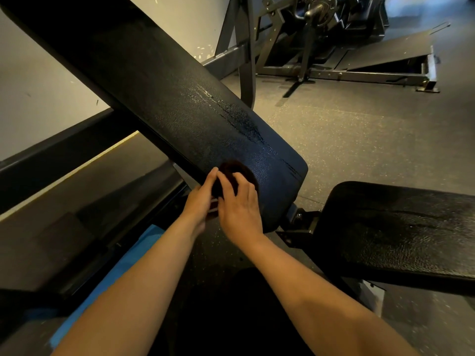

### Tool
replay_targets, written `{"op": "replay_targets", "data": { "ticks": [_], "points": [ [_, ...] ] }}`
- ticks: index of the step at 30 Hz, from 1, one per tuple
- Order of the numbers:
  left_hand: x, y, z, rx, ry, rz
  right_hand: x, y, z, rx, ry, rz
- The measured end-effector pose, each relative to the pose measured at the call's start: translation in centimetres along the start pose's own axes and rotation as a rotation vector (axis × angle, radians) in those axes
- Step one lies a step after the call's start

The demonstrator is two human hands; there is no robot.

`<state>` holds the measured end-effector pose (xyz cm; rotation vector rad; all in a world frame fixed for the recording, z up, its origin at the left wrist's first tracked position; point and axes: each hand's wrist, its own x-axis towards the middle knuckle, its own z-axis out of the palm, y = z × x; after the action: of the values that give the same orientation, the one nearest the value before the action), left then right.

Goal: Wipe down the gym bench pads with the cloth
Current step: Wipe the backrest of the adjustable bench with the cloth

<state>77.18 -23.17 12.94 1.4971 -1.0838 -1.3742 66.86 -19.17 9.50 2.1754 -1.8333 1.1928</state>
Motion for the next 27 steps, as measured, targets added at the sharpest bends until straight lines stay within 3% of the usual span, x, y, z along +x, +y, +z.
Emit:
{"op": "replay_targets", "data": {
  "ticks": [3,7,10,14,18,20,23,25,27],
  "points": [
    [-0.5,0.5,0.4,-0.018,0.006,-0.011,-2.2,2.5,0.2,-0.128,-0.029,-0.015],
    [-1.0,0.4,1.4,-0.012,0.053,0.022,-5.5,4.6,-0.5,-0.12,-0.008,0.063],
    [-0.8,0.2,1.5,-0.031,0.056,0.005,-8.3,6.6,-1.2,0.032,-0.001,0.196],
    [-0.6,-0.1,1.5,0.022,0.109,-0.036,-8.7,7.1,-1.8,0.423,0.056,0.502],
    [-1.2,0.8,2.7,0.041,0.292,-0.025,-2.5,5.0,-2.7,0.492,0.14,0.45],
    [-1.6,1.4,2.8,0.222,0.487,0.177,0.7,4.3,-2.8,0.398,0.031,0.311],
    [-0.9,2.2,1.7,0.825,0.621,0.577,2.7,4.6,-1.4,0.188,-0.087,0.146],
    [-0.1,2.8,1.5,1.202,0.507,0.753,3.3,6.0,-0.7,0.17,-0.075,0.177],
    [0.3,3.3,2.5,1.425,0.3,0.769,4.4,7.9,-0.4,0.205,-0.035,0.312]
  ]
}}
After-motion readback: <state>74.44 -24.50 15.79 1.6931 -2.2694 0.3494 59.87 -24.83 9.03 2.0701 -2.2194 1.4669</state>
